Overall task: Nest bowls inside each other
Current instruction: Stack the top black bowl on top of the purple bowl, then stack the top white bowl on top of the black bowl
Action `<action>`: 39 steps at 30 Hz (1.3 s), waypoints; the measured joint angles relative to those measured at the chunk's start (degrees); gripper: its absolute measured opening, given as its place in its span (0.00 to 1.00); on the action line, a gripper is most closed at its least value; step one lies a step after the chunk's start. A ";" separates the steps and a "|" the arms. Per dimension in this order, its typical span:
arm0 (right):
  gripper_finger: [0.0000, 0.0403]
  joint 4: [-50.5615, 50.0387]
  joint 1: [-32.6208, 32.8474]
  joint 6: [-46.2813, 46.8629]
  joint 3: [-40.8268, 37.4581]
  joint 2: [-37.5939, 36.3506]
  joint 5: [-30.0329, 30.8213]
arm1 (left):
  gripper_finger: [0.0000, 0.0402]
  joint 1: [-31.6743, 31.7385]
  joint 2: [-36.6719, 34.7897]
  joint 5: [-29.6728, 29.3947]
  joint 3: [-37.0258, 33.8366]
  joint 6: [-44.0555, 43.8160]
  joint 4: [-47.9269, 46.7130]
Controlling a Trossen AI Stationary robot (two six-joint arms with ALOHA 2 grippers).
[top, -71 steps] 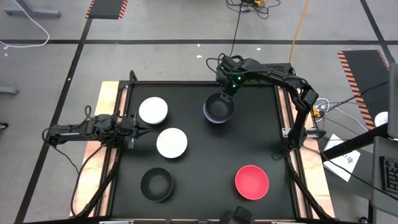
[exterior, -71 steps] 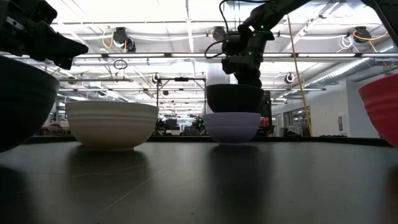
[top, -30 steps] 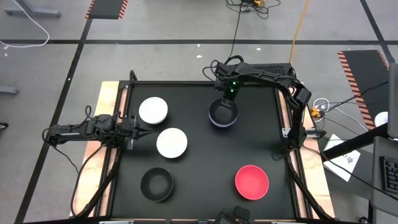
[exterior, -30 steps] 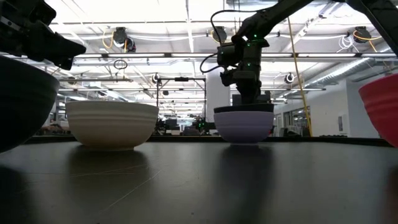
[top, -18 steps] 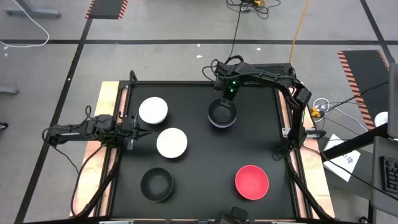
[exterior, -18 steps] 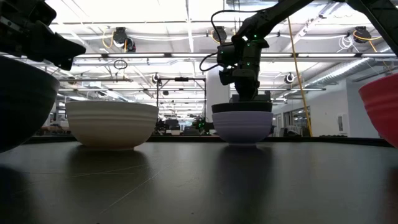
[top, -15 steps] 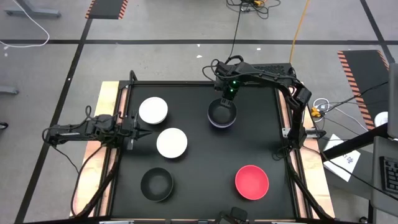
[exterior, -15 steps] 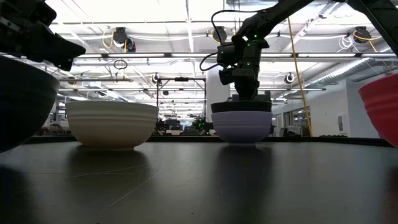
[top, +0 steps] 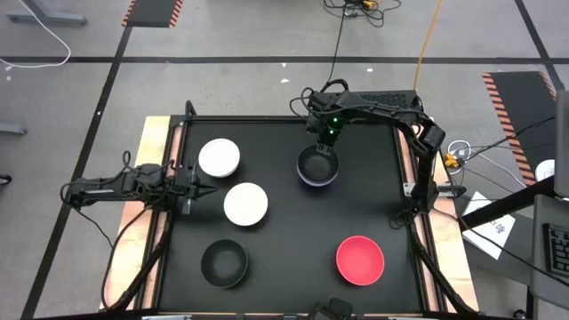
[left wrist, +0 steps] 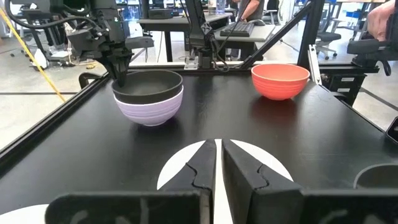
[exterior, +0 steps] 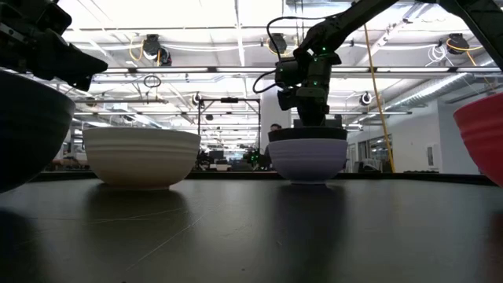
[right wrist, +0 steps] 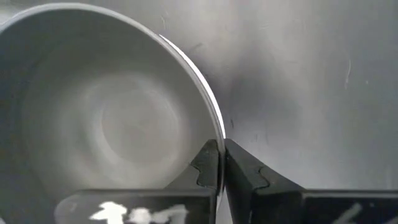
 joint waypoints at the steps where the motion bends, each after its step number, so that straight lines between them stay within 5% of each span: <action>1: 0.01 0.04 0.00 0.00 0.00 0.00 -0.04 | 0.06 0.01 0.00 0.00 0.00 0.01 0.01; 12: 0.03 0.96 0.01 0.55 0.00 0.00 -0.03 | 0.06 0.02 0.00 0.00 0.00 0.02 -0.04; 29: 0.40 2.45 0.85 -0.16 0.00 -1.14 -1.11 | 0.06 0.02 0.00 0.00 -0.02 0.01 -0.37; 39: 0.43 3.19 0.85 1.56 0.00 -3.69 -1.49 | 0.06 0.02 0.00 0.00 -0.02 -0.22 -0.35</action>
